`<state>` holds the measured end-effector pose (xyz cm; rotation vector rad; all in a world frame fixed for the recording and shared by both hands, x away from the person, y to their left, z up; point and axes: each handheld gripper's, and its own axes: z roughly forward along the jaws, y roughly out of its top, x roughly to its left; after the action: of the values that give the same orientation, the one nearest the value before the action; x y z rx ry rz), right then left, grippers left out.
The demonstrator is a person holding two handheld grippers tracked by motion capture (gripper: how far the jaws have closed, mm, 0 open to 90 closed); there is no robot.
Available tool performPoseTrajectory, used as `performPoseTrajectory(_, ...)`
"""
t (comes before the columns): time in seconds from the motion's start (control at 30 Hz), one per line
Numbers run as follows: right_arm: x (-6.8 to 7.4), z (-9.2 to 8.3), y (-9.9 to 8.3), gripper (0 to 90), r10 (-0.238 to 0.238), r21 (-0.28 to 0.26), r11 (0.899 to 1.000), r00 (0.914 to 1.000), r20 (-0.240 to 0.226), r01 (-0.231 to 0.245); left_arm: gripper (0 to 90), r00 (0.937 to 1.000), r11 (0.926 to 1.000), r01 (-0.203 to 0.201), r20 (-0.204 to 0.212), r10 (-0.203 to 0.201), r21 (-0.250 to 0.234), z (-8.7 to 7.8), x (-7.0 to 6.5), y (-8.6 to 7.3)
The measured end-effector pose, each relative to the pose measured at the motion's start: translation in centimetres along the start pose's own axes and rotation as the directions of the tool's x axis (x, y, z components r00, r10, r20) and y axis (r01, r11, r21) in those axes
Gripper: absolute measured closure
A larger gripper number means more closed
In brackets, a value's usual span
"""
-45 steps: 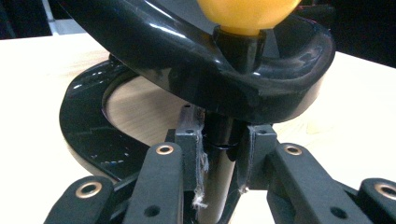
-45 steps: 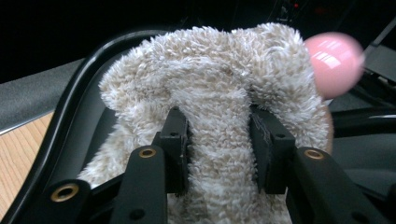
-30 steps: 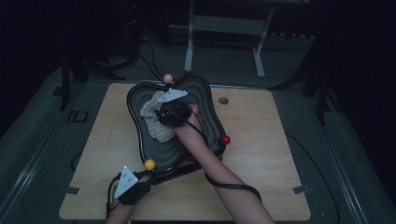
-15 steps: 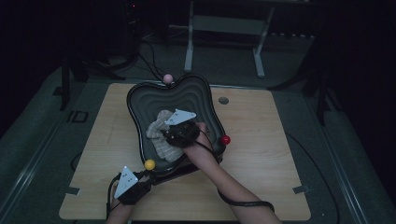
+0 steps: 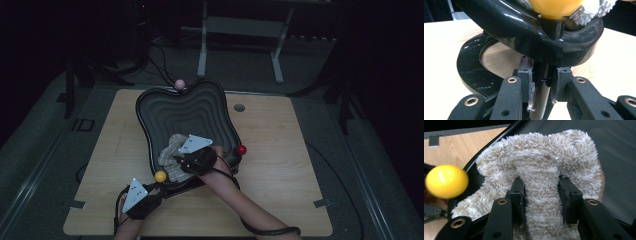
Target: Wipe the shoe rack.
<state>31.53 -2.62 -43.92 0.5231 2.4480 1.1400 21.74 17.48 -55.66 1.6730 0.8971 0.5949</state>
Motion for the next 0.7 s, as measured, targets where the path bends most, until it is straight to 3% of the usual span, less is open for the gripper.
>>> performPoseTrajectory(0.37, 0.3, -0.7, -1.1, 61.6, 0.003, -0.005, 1.0, 0.9997, -0.023, -0.003, 72.4, 1.0, 1.0, -0.006, 0.006, 0.006, 0.001, 0.0, 0.1, 0.0)
performPoseTrajectory(0.5, 0.1, -0.9, -1.1, 61.6, -0.015, 0.003, 1.0, 0.9998, -0.008, 0.015, 72.4, 1.0, 1.0, -0.004, 0.006, 0.004, 0.002, -0.1, 0.1, 0.0)
performPoseTrajectory(0.7, -0.8, -1.2, -1.5, 61.5, 0.009, -0.003, 1.0, 0.9999, 0.012, -0.009, 72.4, 1.0, 1.0, -0.003, 0.006, 0.003, 0.004, -0.1, 0.1, 0.0)
